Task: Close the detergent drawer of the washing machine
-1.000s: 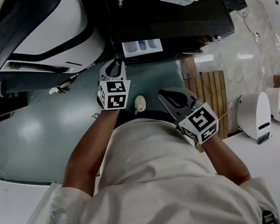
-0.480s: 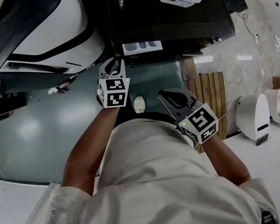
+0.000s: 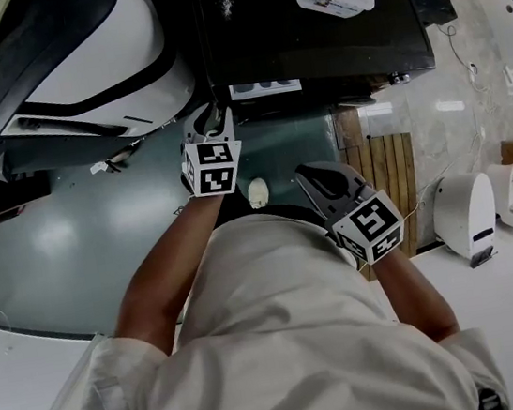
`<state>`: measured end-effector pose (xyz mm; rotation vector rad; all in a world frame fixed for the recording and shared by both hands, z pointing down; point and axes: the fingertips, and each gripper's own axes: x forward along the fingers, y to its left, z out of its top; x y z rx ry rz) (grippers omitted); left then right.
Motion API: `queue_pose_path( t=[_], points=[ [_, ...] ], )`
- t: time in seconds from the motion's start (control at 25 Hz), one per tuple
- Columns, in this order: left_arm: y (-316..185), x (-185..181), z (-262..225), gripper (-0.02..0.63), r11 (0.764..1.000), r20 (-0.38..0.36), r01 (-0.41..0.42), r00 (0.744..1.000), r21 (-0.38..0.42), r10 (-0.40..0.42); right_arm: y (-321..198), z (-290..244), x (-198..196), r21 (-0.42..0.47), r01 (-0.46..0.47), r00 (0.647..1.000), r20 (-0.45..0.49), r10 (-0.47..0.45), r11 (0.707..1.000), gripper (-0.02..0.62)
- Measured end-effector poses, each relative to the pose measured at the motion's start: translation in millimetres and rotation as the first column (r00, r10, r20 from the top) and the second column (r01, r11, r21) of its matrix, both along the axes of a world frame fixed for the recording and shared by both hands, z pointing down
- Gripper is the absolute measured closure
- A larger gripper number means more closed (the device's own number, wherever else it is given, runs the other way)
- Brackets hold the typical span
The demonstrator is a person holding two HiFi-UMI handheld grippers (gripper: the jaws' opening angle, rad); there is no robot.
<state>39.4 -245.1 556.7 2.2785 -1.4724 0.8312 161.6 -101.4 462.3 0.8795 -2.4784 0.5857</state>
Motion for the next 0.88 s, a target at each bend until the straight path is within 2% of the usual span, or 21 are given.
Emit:
queue_pose_path(
  t=[0.88],
  points=[
    [-20.1,-2.4,0.0,0.499,1.000,-0.003,0.010,1.000,0.004,-0.010,-18.5,1.9,-2.8,-0.013,-0.008,1.000,0.008,0.008,1.000,0.577]
  ],
)
